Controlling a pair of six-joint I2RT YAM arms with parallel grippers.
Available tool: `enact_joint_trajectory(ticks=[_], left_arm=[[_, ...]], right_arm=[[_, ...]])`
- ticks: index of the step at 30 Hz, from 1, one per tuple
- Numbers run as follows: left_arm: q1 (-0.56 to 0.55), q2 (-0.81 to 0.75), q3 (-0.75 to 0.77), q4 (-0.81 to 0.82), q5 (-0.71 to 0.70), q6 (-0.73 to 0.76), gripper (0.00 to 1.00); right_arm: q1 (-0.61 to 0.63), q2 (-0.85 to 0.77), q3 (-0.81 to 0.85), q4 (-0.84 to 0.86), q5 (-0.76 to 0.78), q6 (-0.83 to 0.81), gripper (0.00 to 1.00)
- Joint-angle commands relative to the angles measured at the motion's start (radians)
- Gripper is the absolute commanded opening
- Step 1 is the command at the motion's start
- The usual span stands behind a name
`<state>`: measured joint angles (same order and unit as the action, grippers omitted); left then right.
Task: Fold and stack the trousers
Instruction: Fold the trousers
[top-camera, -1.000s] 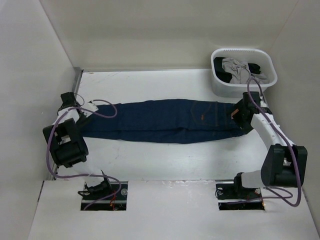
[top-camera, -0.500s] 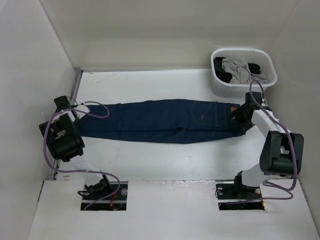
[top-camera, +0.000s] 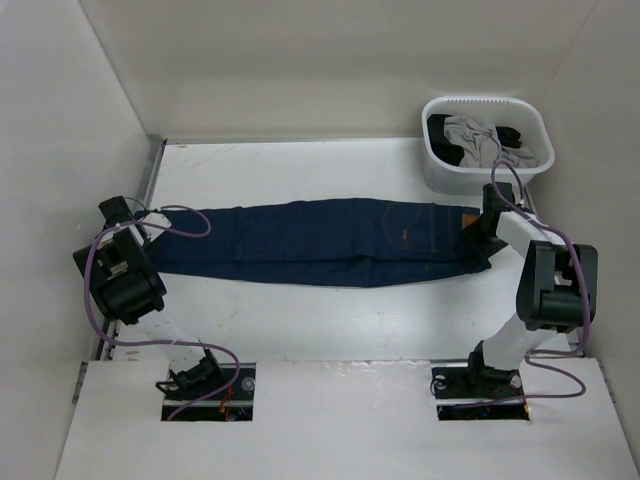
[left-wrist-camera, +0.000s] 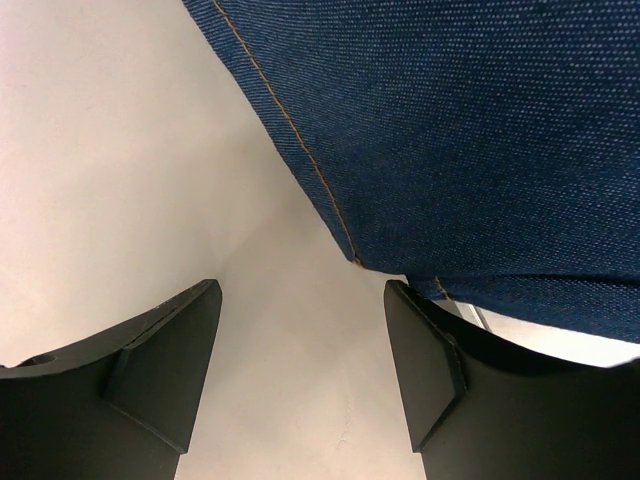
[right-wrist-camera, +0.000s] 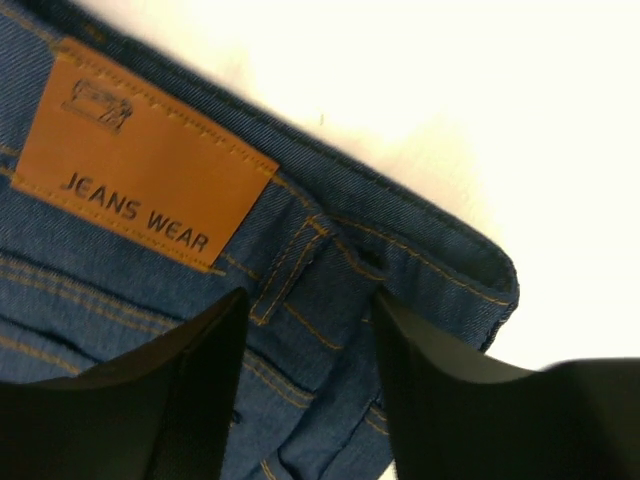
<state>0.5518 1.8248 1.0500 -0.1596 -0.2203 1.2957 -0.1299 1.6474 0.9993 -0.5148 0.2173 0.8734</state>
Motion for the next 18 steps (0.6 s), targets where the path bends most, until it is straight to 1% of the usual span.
enact_joint_trajectory(ticks=[1, 3, 6, 8, 11, 15, 18], left_arm=[[0.013, -0.012, -0.012, 0.028, -0.019, 0.007, 0.66], [0.013, -0.013, -0.013, 0.026, -0.022, 0.007, 0.66], [0.013, -0.024, -0.018, 0.023, -0.022, 0.01, 0.66], [0.017, -0.032, -0.018, 0.02, -0.022, 0.013, 0.66], [0.029, -0.044, -0.018, 0.015, -0.013, 0.023, 0.66], [0.041, -0.051, -0.024, 0.012, 0.005, 0.056, 0.66], [0.041, -0.07, -0.06, 0.012, 0.065, 0.091, 0.66]], right_arm=[[0.005, 0.031, 0.033, 0.033, 0.05, 0.035, 0.52], [0.006, 0.04, 0.03, 0.039, 0.045, 0.036, 0.39], [0.009, 0.019, 0.022, 0.038, 0.06, 0.041, 0.09], [0.008, -0.01, 0.021, 0.032, 0.08, 0.041, 0.0], [0.008, -0.075, 0.012, 0.027, 0.112, 0.026, 0.0], [-0.003, -0.158, -0.007, 0.025, 0.103, 0.009, 0.0], [-0.02, -0.201, -0.004, 0.018, 0.113, -0.028, 0.0]])
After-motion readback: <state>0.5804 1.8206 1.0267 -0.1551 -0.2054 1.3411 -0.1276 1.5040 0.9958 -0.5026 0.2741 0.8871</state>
